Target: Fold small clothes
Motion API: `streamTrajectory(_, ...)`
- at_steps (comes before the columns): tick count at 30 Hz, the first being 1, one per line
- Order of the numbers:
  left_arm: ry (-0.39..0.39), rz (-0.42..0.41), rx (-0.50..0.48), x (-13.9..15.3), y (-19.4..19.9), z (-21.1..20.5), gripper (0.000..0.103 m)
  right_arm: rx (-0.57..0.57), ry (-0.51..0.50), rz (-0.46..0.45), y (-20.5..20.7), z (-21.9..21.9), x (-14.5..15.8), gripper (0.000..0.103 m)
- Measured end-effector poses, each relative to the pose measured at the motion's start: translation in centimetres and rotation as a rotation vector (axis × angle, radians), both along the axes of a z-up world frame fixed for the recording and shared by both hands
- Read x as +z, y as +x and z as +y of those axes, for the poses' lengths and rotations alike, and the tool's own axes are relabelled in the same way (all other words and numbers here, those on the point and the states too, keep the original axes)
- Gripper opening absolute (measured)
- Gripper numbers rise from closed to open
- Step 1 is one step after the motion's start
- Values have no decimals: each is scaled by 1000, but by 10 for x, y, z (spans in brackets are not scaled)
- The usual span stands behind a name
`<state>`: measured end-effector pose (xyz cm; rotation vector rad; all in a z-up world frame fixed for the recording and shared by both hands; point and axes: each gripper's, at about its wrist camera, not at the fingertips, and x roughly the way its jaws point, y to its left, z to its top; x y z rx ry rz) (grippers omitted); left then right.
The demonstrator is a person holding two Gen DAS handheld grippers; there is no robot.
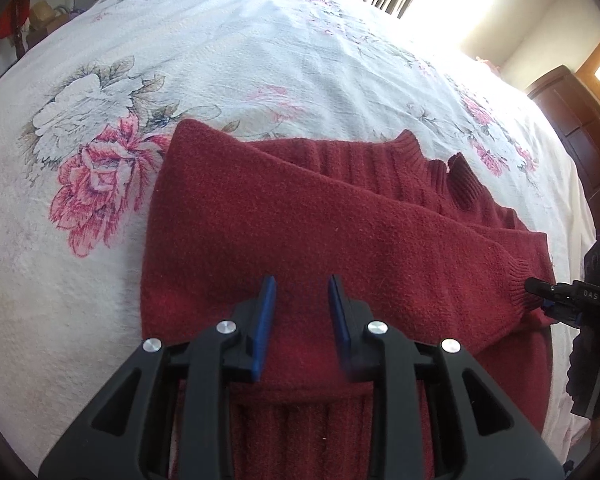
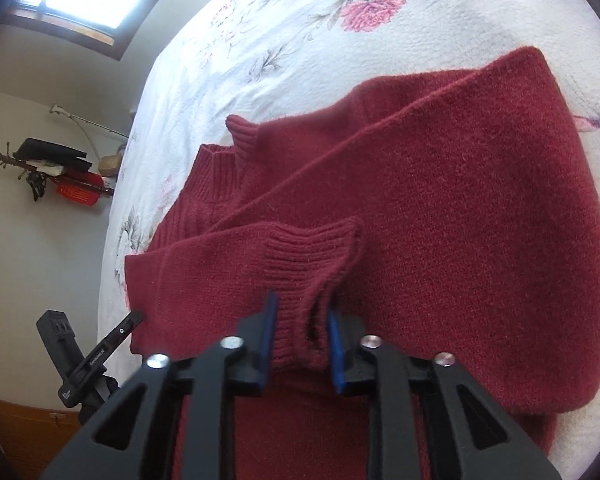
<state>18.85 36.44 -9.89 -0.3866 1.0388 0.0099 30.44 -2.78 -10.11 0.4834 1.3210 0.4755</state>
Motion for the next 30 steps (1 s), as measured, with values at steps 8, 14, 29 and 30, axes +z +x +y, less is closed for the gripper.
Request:
streamTrajectory(8,58,35,-53,-19,6,-18,29,63,-125,-137,-13,4,22,10)
streamTrajectory(14,13,33,-37,-29,5,-9,30,41,-152,-72,-16,-3,-16,9)
streamTrajectory(29,118,114,-64,-9,-159,-15,40,62,-166,-69,-209,-55,10,35)
streamTrajectory(30,118,121,-50,-9,-178,-15,40,61,-163,-56,-231,-60,9,35)
